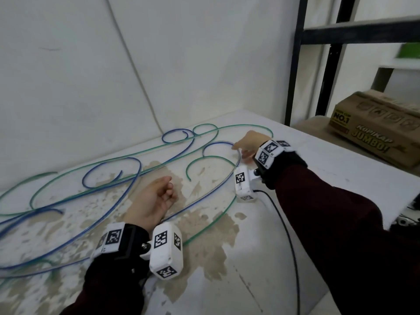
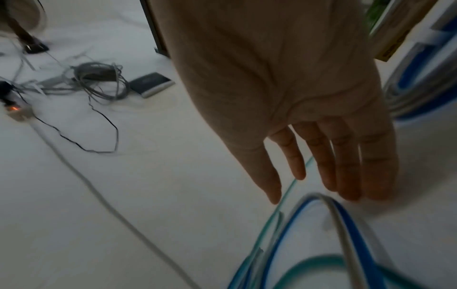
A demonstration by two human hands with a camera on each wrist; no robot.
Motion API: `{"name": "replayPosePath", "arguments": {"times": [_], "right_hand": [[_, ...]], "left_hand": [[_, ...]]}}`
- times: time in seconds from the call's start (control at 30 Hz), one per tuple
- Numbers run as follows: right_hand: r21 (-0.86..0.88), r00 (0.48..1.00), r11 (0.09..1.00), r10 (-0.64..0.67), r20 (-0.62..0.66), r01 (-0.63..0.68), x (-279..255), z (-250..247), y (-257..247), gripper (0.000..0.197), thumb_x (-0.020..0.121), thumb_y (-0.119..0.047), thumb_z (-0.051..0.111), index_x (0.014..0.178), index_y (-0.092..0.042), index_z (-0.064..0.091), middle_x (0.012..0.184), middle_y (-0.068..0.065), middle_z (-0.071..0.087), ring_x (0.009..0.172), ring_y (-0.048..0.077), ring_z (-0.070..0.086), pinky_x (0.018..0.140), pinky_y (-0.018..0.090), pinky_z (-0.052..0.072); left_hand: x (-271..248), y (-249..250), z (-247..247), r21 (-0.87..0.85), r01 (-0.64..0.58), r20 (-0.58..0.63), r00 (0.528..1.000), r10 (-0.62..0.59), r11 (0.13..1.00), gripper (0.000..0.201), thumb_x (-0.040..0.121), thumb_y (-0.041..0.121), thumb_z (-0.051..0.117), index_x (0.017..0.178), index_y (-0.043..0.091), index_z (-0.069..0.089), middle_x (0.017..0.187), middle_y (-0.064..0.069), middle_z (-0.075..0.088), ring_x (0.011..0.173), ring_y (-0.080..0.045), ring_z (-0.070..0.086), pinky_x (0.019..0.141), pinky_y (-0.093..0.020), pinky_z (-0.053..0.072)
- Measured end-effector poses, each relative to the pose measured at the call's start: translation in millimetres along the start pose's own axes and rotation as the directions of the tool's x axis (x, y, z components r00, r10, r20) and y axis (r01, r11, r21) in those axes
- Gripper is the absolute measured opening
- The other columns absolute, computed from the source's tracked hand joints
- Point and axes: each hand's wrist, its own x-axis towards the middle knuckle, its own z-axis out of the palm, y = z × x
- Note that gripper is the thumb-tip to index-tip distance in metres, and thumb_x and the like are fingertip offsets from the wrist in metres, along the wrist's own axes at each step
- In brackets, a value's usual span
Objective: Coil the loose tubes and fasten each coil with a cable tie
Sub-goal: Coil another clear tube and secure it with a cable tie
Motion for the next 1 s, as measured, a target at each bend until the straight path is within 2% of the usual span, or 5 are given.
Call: {"name": "replayPosePath", "arguments": {"times": [0.17, 0.3, 0.47, 0.67, 1.0], "right_hand": [[-0.113, 0.999, 0.994, -0.018, -0.042, 0.014, 8.4, 11.5, -5.1, 0.029, 0.091, -0.014, 0.06, 0.112, 0.005, 0.06, 0.114, 0.018, 0.063, 0.105, 0.029, 0.062, 0.076, 0.027, 0.048], [0.422, 0.988, 0.895, -0.153, -0.015, 0.145, -9.1, 7.5, -29.3, 0.024, 0.092, 0.009, 0.042, 0.11, -0.001, 0.054, 0.079, 0.011, 0.052, 0.061, 0.016, 0.053, 0.045, 0.019, 0.048], [0.473, 0.874, 0.777, -0.486, 0.031, 0.415, -56.0, 13.2, -81.5, 0.019, 0.093, 0.002, 0.041, 0.098, -0.009, 0.056, 0.075, 0.005, 0.052, 0.053, 0.011, 0.04, 0.044, 0.016, 0.033], [0.654, 0.726, 0.555, -0.688, 0.013, 0.514, -104.7, 41.0, -137.0, 0.023, 0.09, 0.005, 0.037, 0.089, -0.01, 0.054, 0.063, 0.003, 0.041, 0.046, 0.01, 0.027, 0.047, 0.023, 0.02], [0.107, 0.616, 0.608, -0.784, -0.08, 0.787, -126.7, 89.4, -167.0, 0.055, 0.094, -0.057, 0.039, 0.088, -0.01, 0.067, 0.079, -0.002, 0.065, 0.074, 0.014, 0.06, 0.068, 0.027, 0.045]], "left_hand": [[0.1, -0.1, 0.1, -0.027, 0.019, -0.017, 1.0, -0.019, 0.999, 0.011, 0.094, 0.007, 0.051, 0.085, 0.005, 0.057, 0.054, -0.003, 0.053, 0.042, -0.01, 0.047, 0.046, -0.018, 0.048], [-1.5, 10.6, 0.4, 0.01, 0.075, -0.013, 0.997, -0.075, 0.997, 0.012, 0.094, 0.012, 0.052, 0.086, 0.009, 0.059, 0.053, -0.001, 0.054, 0.038, -0.009, 0.044, 0.041, -0.017, 0.043], [-17.4, 63.6, 9.1, 0.253, -0.221, 0.006, 0.974, 0.227, 0.942, 0.013, 0.095, 0.026, 0.052, 0.106, 0.019, 0.053, 0.055, 0.004, 0.046, 0.035, -0.007, 0.028, 0.038, -0.016, 0.027], [-61.7, 125.9, -4.4, 0.64, -0.532, 0.147, 0.793, 0.591, 0.554, 0.014, 0.096, 0.015, 0.053, 0.093, 0.012, 0.066, 0.061, 0.001, 0.043, 0.037, -0.005, 0.031, 0.041, -0.019, 0.028], [-108.9, 173.5, -38.8, 0.908, -0.411, 0.29, 0.756, 0.587, 0.08, 0.026, 0.094, 0.023, 0.057, 0.073, 0.014, 0.068, 0.047, 0.008, 0.054, 0.047, -0.01, 0.046, 0.06, -0.028, 0.043]]}}
